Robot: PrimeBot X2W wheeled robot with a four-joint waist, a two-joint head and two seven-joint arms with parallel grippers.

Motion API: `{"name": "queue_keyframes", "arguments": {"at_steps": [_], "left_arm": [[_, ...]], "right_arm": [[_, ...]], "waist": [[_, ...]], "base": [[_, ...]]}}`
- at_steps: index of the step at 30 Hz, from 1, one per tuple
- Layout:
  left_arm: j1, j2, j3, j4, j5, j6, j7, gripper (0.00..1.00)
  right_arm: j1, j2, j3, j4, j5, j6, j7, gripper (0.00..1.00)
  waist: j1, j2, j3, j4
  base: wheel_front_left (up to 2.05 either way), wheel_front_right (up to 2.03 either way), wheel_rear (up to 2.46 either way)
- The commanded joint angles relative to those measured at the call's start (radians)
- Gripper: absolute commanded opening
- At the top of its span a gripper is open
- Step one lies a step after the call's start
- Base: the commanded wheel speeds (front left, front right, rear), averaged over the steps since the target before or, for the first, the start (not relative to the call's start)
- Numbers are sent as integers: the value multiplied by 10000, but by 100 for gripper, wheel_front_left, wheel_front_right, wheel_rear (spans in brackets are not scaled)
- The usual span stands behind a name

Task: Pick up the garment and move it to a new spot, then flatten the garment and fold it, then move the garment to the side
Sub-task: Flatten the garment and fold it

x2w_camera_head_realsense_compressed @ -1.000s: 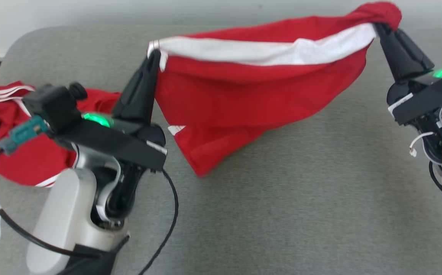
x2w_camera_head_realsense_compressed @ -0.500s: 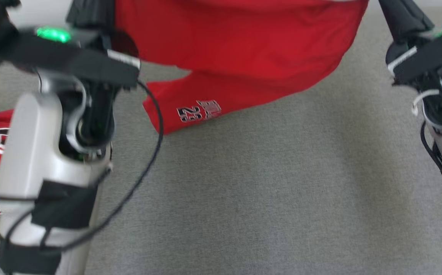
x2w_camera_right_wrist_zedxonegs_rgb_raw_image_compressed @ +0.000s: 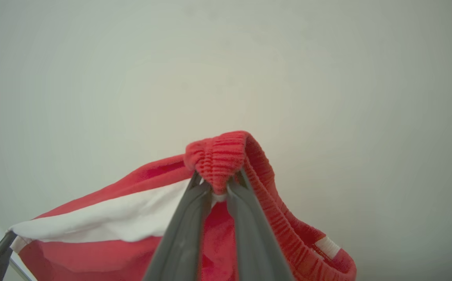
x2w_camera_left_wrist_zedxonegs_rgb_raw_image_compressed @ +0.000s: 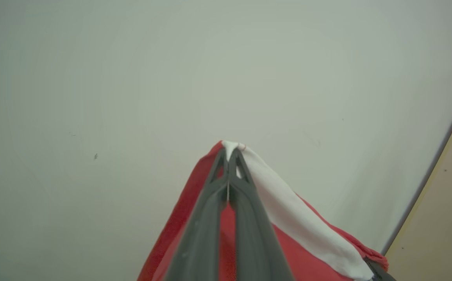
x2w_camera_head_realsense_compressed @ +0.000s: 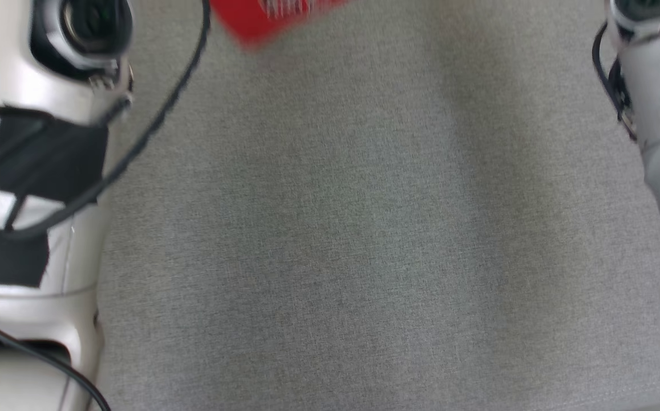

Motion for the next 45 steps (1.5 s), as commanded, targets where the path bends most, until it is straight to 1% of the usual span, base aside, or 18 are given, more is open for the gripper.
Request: {"name": "queue_keyframes", "arguments": {"at_steps": [1, 4, 6, 7, 9, 12, 16, 19, 21, 26, 31, 36, 40, 45], "left_arm": [[-550, 55, 17, 174, 291, -103, -388, 0], [-959, 49, -35, 223, 473, -280, -732, 0], [-964, 46, -185, 291, 625, -427, -833, 0], [-964, 46, -185, 291, 625, -427, -833, 0], [-736, 48, -369, 410, 737, -562, -885, 0], [-299, 40, -755, 655, 881, -726, -940, 0], [441, 43, -1074, 647, 668, -872, -955, 0], [1140, 41, -1021, 389, 651, -951, -958, 0], [1584, 42, -929, 180, 545, -989, -960, 0], [2738, 36, -844, -289, 446, -1119, -962, 0], [3957, 44, -832, -618, 459, -1197, -963, 0], [5077, 60, -951, -798, 389, -1247, -953, 0], [5983, 189, -1173, -1044, 318, -1272, -848, 0], [7170, 272, -1325, -1480, 164, -1133, -741, 0]], "right_arm": [[-463, 125, -120, 200, -152, 0, -629, 0], [-842, 244, -238, 341, -234, 0, -1142, 0], [-760, 273, -96, 336, -289, 0, -1249, 0], [-760, 273, -96, 336, -289, 0, -1249, 0], [-408, 217, 196, 377, -256, 0, -1192, 0], [114, -44, 706, 391, -152, 0, -898, 0], [962, -573, 1379, 195, 10, 0, -454, 0], [1578, -910, 1694, 18, 233, 0, -253, 0], [1889, -1177, 1825, -78, 311, 0, -152, 0], [2594, -1603, 2145, -124, 409, 0, 193, 0], [3279, -1784, 2248, -186, 491, 0, 681, 0], [4173, -1972, 2262, -667, 658, 0, 1263, 0], [4997, -2204, 2265, -992, 450, 0, 1793, 0], [5896, -2317, 2021, -1073, 73, 0, 2475, 0]], "waist": [[-1, -1, 377, -160], [-1, -1, 598, -95], [-1, -1, 794, -24], [-1, -1, 794, -24], [-1, -1, 1019, 71], [-1, -1, 1297, 266], [-1, -1, 1498, 619], [-1, -1, 1478, 826], [-1, -1, 1390, 950], [-1, -1, 985, 1172], [-1, -1, 439, 1286], [-1, -1, -182, 1378], [-1, -1, -683, 1419], [-1, -1, -1201, 1464]], "base": [[0, 0, 0], [0, 0, 0], [0, 0, 0], [0, 0, 0], [0, 0, 0], [0, 0, 0], [0, 0, 0], [0, 0, 0], [0, 0, 0], [0, 0, 0], [0, 0, 0], [0, 0, 0], [0, 0, 0], [0, 0, 0]]}}
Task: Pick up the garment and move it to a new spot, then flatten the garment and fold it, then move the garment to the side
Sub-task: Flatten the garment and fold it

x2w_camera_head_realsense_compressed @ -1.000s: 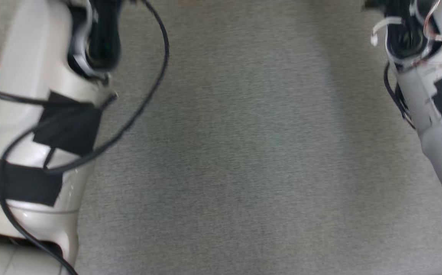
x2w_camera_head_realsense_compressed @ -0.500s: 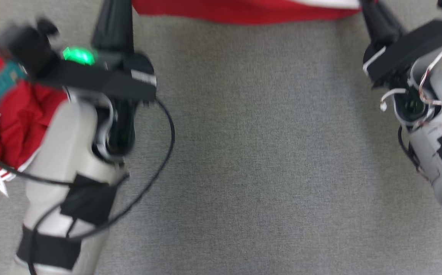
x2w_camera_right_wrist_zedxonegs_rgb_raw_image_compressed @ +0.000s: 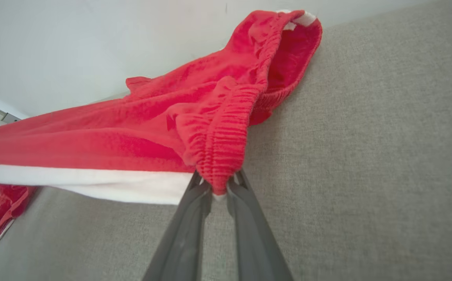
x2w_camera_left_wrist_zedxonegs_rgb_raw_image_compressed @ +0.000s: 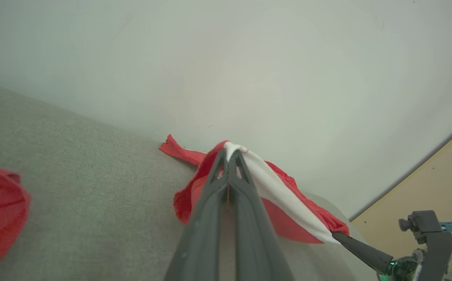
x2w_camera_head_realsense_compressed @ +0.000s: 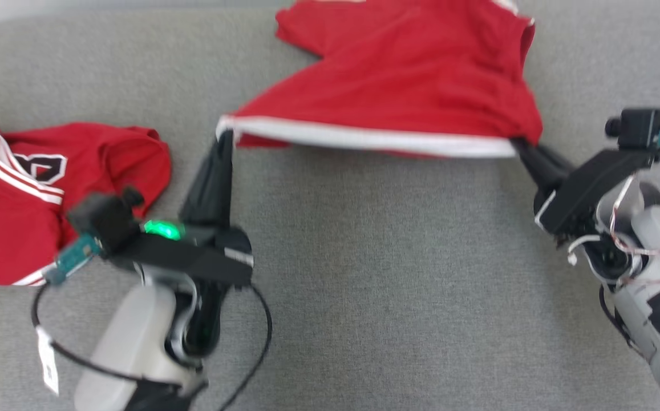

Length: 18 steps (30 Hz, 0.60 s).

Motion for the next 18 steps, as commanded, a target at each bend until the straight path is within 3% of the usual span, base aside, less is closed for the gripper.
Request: {"name": "queue_keyframes", "arguments": {"at_steps": [1, 7, 18], "left_arm": [[414, 148, -9, -196, -81, 62, 25, 0], [1562, 333, -126, -862, -226, 200, 170, 0], [3626, 881, -512, -2350, -453, 689, 1017, 0]], "right_arm": [[290, -98, -157, -49, -192, 0, 174, 0], [984, 11, -537, -332, -666, 0, 837, 0], [3130, 39, -1715, -2030, -2031, 0, 3492, 0]], "waist": [[2, 0, -486, 82], [2, 0, -923, 67], [2, 0, -1709, 198]], "base": [[0, 0, 0], [0, 0, 0], [0, 0, 0]]}}
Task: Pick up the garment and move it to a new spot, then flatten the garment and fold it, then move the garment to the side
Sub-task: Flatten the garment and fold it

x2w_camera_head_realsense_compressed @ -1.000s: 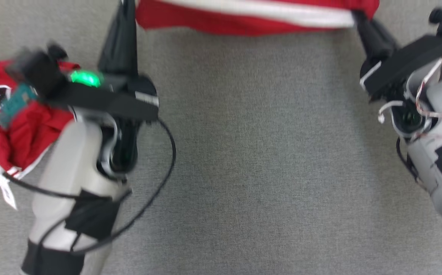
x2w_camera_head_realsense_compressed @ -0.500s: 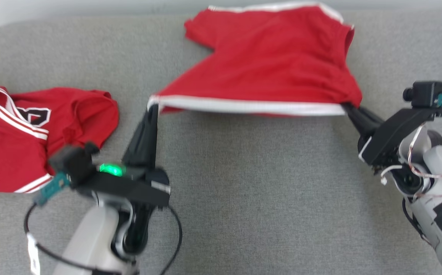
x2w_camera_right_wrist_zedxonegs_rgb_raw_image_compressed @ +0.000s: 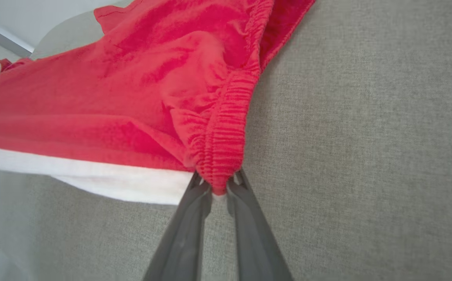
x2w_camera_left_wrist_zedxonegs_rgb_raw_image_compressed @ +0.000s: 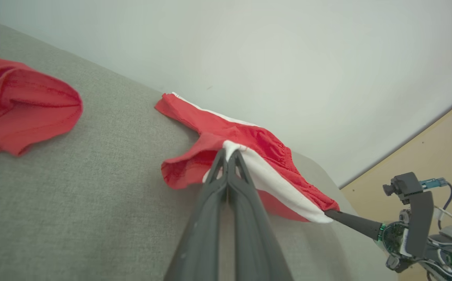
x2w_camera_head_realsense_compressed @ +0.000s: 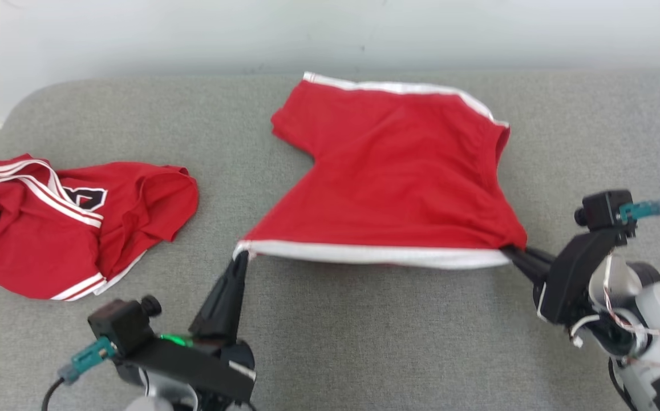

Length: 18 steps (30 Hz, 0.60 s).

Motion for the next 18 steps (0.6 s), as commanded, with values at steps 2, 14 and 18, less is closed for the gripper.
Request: {"name": "queue_keyframes", "arguments": {"at_steps": [2, 14, 18], "left_arm": [[282, 232, -62, -191, 57, 89, 176, 0], [1469, 1201, -461, -1585, -6, 539, 1595, 0], [2002, 1542, -573, -2231, -138, 789, 2148, 0]], "right_arm": [[443, 87, -341, -369, -239, 0, 310, 0], [2895, 1022, -2224, -3342, -1781, 0, 2979, 0], [3483, 1437, -2725, -4103, -2177, 0, 3575, 0]], "waist": [[2, 1, -151, 32], [2, 1, -390, -10], [2, 1, -386, -43]], "base": [[0, 0, 0], [0, 0, 0], [0, 0, 0]]}}
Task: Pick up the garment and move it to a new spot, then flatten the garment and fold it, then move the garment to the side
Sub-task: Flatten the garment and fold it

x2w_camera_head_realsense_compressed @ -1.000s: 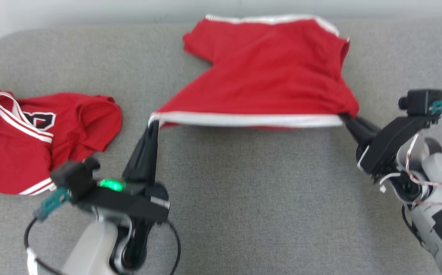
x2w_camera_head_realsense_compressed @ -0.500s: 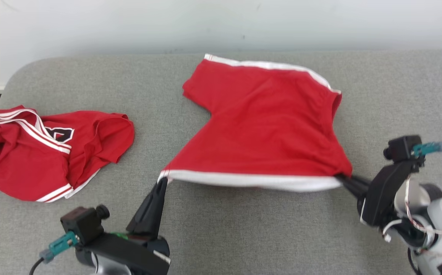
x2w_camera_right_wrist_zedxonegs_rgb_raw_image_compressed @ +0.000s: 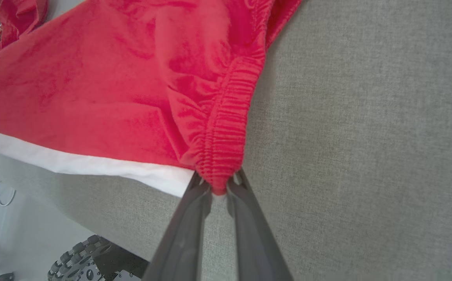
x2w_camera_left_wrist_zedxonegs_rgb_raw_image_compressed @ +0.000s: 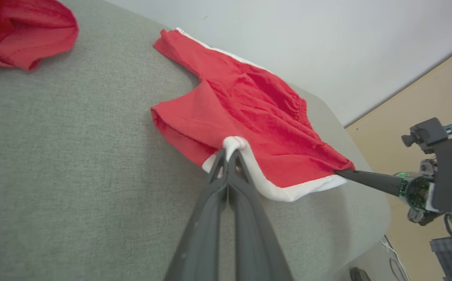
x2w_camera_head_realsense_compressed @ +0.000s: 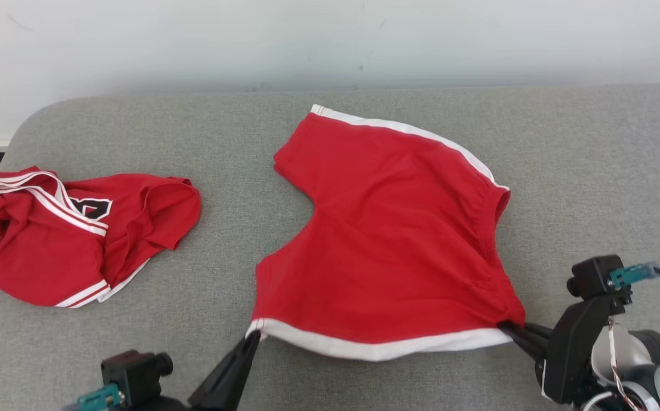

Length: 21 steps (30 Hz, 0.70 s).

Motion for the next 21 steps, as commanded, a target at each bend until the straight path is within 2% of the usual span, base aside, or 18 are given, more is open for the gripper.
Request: {"name": "queue_keyframes", "arguments": {"at_steps": [1, 7, 11, 14, 21], "left_arm": [[327, 234, -21, -335, -125, 145, 241, 0], [882, 740, 7, -1253, -50, 558, 774, 0], [669, 934, 175, -1629, 271, 725, 690, 0], [334, 959, 111, -1596, 465, 623, 708, 0], [-1449, 524, -140, -422, 775, 19, 631, 0]], "right_arm": [[297, 154, -221, -307, -188, 0, 254, 0], [994, 542, -656, -1159, -488, 0, 930, 0], [1252, 764, -847, -1577, -583, 0, 1159, 0], [1298, 928, -905, -1740, -498, 0, 1099, 0], [1034, 1411, -856, -1870, 33, 0, 641, 0]], "waist": [[1, 1, 22, -22], [1, 1, 80, -75], [1, 1, 79, -132], [1, 1, 77, -174], [1, 1, 185, -435]], "base": [[0, 0, 0], [0, 0, 0], [0, 0, 0], [0, 0, 0], [0, 0, 0]]}}
